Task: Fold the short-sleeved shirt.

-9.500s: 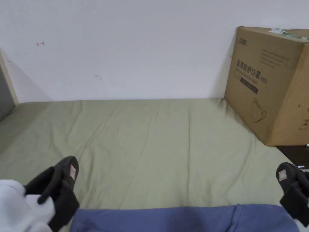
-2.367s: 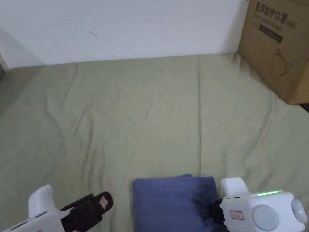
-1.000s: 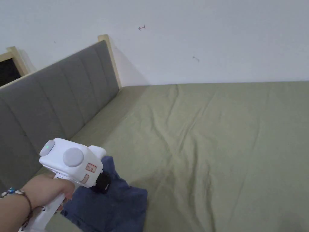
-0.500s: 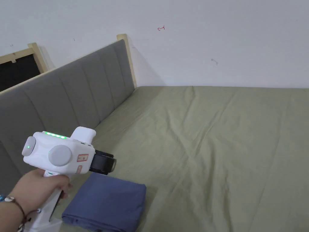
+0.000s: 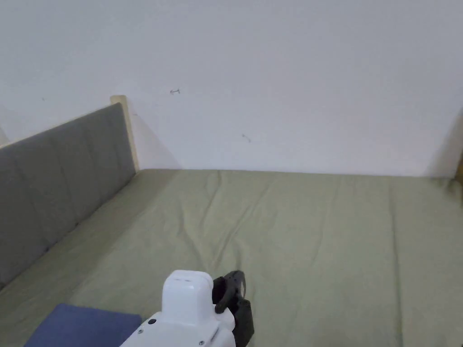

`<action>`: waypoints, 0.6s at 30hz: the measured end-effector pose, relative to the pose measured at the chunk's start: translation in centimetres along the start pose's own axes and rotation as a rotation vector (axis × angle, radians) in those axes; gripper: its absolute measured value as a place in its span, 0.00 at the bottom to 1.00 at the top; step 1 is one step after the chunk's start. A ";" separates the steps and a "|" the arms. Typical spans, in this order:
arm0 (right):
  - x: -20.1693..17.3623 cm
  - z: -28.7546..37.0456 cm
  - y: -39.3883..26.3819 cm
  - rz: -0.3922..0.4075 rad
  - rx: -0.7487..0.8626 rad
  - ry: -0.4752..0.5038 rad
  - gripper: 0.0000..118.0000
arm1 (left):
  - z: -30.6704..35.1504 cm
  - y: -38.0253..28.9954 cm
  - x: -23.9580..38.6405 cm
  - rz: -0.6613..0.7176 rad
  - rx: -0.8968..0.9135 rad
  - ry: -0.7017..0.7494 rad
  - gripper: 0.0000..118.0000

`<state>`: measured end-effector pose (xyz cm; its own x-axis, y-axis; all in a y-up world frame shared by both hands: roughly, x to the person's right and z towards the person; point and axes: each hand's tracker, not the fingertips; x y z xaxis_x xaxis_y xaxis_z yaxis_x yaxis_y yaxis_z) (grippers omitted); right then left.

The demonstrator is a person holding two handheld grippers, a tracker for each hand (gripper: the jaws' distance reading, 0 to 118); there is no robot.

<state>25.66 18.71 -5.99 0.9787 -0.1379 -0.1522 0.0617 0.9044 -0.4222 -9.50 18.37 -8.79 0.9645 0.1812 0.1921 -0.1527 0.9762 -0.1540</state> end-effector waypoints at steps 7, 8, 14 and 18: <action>0.2 8.1 4.6 0.035 0.396 -0.144 0.00 | 2.4 3.6 7.8 -0.090 0.159 0.046 0.01; 0.3 8.9 5.0 0.050 0.435 -0.154 0.00 | 2.7 3.8 8.4 -0.092 0.166 0.045 0.01; 1.6 7.3 2.2 0.177 0.539 -0.309 0.00 | 4.4 2.6 10.3 -0.174 0.203 0.129 0.01; 2.8 7.0 0.8 0.033 0.450 -0.301 0.00 | 5.3 1.6 10.0 -0.134 0.195 0.135 0.01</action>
<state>29.84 21.85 -0.50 0.9902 -0.0446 0.1321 0.0433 0.9990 0.0128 -1.28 22.42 -1.99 0.9969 0.0443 0.0653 -0.0480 0.9972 0.0566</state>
